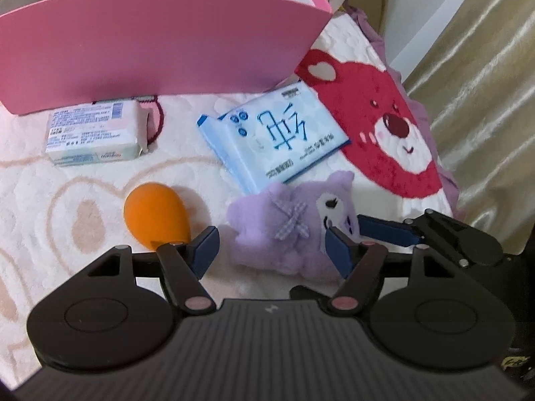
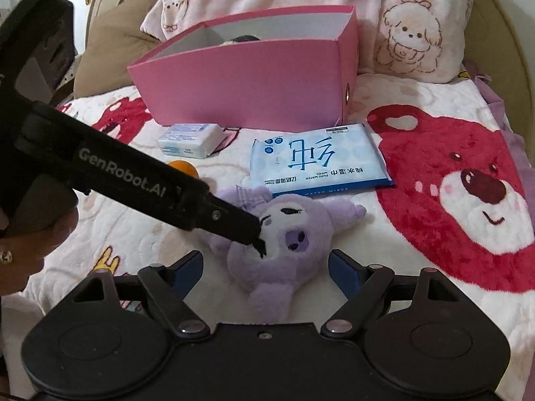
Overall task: Organize objects
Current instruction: 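Close the left tool on the purple plush toy's body, then lift the plush toy with the left tool and carry it into the pink box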
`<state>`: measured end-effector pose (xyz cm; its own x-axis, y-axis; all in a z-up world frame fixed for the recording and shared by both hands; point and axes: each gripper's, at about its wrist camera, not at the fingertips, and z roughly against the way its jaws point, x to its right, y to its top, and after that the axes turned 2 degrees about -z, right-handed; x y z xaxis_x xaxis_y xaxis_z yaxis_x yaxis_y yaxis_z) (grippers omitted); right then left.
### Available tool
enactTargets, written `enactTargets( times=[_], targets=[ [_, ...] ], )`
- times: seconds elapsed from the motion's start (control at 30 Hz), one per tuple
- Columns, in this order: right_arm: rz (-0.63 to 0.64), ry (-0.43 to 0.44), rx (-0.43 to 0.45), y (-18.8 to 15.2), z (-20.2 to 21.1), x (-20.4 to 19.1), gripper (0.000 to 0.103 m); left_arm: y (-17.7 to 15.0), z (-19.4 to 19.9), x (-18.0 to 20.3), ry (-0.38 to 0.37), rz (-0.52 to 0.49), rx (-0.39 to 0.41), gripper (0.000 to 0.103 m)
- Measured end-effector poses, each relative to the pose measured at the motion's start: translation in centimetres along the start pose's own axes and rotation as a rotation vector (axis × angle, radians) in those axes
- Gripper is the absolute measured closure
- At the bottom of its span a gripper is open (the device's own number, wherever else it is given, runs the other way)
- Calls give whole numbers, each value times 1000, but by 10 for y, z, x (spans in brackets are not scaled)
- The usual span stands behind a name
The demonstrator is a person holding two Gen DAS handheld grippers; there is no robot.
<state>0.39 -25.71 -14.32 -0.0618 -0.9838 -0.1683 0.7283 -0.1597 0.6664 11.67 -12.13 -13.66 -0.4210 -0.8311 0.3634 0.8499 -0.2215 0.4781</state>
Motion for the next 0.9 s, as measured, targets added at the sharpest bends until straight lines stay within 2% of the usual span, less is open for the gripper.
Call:
enactTargets(
  times=[0.17, 0.27, 0.6, 0.9],
  targets=[
    [-64, 21, -28, 4, -9, 4, 15, 1, -3, -3, -21, 38, 24, 34],
    [-91, 18, -32, 0, -10, 4, 15, -2, -5, -1, -46, 58, 21, 43],
    [-134, 48, -12, -4, -2, 5, 15, -8, 5, 9, -40, 52, 21, 53],
    [-103, 47, 3, 2, 21, -2, 15, -15, 31, 21, -57, 51, 35, 55]
  ],
)
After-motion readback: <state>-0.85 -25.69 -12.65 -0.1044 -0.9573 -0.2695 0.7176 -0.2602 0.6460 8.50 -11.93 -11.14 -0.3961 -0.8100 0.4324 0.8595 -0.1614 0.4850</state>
